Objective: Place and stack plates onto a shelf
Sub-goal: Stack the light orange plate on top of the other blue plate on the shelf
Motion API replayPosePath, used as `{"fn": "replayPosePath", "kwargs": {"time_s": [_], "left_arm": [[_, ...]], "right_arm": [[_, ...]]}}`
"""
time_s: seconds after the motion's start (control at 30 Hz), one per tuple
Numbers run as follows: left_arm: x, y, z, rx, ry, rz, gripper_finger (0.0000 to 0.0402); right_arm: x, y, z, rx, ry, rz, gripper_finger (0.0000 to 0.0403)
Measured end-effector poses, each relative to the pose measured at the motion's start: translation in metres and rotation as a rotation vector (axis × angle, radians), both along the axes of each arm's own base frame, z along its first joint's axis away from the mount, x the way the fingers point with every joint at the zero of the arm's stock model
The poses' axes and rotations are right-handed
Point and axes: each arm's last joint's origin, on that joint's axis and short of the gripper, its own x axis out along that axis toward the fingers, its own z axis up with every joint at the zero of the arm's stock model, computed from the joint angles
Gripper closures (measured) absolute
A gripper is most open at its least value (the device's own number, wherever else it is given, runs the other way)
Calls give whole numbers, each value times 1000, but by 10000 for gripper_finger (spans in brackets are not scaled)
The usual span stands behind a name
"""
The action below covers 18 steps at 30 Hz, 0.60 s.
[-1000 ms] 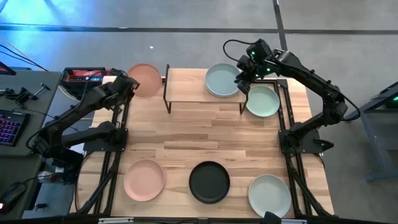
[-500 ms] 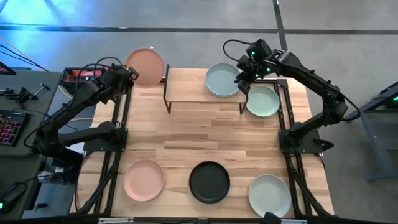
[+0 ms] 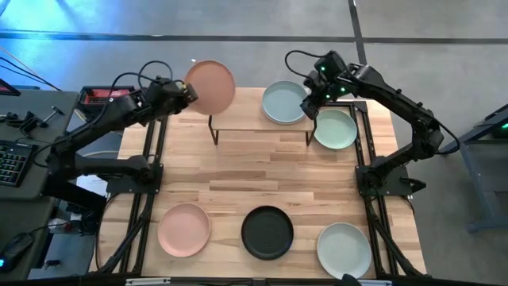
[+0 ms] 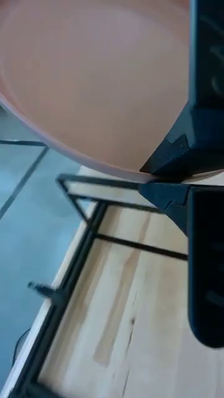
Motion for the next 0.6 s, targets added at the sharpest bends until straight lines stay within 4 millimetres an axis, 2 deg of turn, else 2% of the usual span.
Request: {"fn": "replayPosePath", "kwargs": {"time_s": [0.33,0.6], "left_arm": [[37,-21,-4,-35,37,-186,401],[65,-38,-21,-59,122,-303,401]], "right_arm": [[-7,13,-8,187,111,-110,316],[8,42,-9,272,138,-111,316]]}}
